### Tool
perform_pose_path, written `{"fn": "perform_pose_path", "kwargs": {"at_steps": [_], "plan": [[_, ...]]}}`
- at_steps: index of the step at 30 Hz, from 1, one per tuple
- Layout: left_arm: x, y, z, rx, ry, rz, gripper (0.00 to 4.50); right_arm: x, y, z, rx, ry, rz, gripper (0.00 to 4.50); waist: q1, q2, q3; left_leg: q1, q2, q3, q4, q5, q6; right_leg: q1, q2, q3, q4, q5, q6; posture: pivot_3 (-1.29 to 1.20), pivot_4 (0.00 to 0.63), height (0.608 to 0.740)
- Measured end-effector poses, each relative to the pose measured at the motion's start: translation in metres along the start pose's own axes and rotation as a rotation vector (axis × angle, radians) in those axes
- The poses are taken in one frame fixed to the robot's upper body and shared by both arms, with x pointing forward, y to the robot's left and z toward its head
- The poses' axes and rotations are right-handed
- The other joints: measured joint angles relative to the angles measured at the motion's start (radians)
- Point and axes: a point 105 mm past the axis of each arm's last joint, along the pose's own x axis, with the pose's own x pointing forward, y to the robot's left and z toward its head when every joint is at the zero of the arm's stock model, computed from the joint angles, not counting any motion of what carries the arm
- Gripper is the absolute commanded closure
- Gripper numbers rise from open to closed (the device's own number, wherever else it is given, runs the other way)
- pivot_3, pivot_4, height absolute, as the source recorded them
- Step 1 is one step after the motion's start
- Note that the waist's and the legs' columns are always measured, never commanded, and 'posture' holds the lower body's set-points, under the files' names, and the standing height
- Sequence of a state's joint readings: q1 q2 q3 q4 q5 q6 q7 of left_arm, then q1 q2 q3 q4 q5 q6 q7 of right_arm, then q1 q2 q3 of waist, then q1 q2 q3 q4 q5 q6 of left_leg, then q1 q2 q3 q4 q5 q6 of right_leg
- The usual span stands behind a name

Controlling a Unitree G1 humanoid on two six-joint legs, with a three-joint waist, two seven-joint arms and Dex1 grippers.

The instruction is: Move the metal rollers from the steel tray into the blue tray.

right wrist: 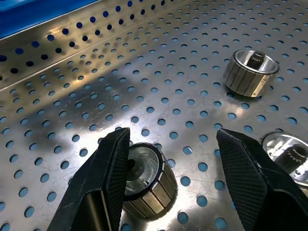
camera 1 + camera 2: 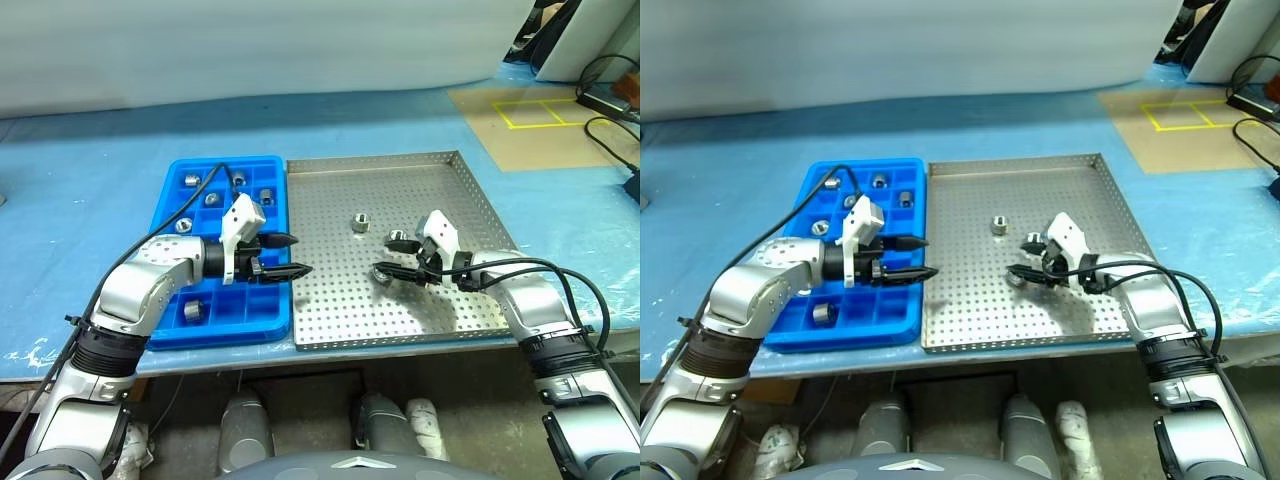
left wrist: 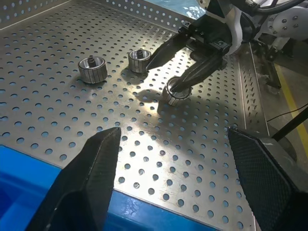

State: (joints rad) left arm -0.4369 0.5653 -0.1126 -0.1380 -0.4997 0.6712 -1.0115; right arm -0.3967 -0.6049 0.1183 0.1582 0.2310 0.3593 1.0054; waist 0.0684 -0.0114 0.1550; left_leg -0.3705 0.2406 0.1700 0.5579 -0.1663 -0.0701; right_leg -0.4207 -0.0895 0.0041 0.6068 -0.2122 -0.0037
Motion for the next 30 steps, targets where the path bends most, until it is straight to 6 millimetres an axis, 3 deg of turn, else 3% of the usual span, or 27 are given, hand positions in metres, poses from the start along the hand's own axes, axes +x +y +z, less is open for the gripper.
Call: {"fn": "perform_pose_path", "kwargs": {"at_steps": [13, 18, 30], "plan": [[0.001, 0.002, -0.008, -0.002, 0.016, 0.021, 0.78, 0.000, 0.009, -0.020, 0.027, 0.067, 0.033, 1.54, 0.000, 0.000, 0.000, 0.000, 0.000, 0.000, 0.000, 0.000, 0.000, 0.000, 0.000, 0.000, 0.000, 0.000, 0.000, -0.07, 0.150, 0.740], [0.002, 0.002, -0.008, 0.002, 0.019, 0.026, 0.75, -0.004, 0.013, -0.025, 0.005, 0.080, 0.039, 2.74, 0.000, -0.001, -0.001, 0.000, 0.000, 0.000, 0.000, 0.000, 0.001, 0.001, 0.000, 0.000, -0.001, 0.000, 0.000, -0.07, 0.150, 0.740], [-0.001, 0.004, -0.007, 0.011, 0.027, 0.038, 0.75, -0.001, 0.008, -0.023, -0.020, 0.050, 0.018, 2.74, -0.002, -0.001, -0.001, 0.002, 0.000, 0.000, 0.000, -0.001, 0.001, 0.002, 0.000, 0.000, -0.001, 0.000, 0.000, -0.07, 0.150, 0.740]]}}
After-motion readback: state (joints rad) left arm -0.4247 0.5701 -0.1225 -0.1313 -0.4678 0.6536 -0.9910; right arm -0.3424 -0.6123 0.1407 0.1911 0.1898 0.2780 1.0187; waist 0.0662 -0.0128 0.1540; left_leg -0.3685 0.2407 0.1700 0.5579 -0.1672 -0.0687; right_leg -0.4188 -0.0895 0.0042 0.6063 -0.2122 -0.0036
